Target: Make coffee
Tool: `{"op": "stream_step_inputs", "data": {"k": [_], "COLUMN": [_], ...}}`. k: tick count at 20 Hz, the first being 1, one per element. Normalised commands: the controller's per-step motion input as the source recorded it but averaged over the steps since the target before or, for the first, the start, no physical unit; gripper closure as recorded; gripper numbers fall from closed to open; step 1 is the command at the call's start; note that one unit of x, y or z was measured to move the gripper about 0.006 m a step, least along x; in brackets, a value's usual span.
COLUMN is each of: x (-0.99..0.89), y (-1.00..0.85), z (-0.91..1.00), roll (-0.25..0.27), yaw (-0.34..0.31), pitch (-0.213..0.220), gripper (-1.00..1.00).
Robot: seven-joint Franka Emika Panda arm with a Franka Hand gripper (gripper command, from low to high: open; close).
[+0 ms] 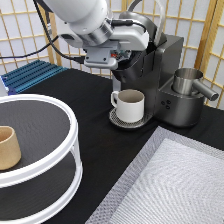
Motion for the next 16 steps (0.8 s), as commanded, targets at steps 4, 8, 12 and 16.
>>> {"op": "stream_step_inputs", "data": {"k": [4,8,12,16], "x": [-0.02,-0.02,0.02,0.26], "y": [0.46,0.44,0.42,0.42], "z": [0.09,0.44,0.45,0.31], "roll": [-0.375,-0.366,-0.321,-0.237], "yaw": [-0.088,-0.072,-0.033,-0.001], "pitch": [0.057,0.058,0.064,0.085], "gripper": [1.00,1.00,1.00,1.00]}}
